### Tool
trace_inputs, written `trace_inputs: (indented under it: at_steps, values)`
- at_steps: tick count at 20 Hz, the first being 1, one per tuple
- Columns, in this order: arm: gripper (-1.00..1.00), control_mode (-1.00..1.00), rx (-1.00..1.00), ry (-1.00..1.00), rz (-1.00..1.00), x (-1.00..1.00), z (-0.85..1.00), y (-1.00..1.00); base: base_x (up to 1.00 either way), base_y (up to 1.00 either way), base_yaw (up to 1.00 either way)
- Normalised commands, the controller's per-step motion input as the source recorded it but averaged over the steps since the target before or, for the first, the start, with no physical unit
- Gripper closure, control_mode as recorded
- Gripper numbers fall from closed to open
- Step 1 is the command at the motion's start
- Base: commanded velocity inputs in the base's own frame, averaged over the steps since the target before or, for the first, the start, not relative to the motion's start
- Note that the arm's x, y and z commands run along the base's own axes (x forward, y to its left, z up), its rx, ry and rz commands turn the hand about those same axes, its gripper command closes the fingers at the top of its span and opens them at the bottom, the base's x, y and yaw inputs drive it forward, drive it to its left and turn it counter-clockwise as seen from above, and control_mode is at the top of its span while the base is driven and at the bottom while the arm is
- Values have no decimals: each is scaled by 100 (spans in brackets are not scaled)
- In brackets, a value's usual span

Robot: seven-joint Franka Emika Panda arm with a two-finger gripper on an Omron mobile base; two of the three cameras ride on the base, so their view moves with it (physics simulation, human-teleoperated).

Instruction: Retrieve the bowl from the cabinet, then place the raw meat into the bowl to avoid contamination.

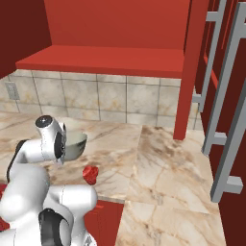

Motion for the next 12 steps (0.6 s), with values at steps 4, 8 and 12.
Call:
trace_inputs:
  at_steps: [4,8,12]
  values:
    - [100,-100,3,2,5,26,-28,11,0,0,0]
    - [100,-100,3,0,6,28,-30,12,0,0,0]
    - [100,-100,1,0,7,24,-37,11,0,0,0]
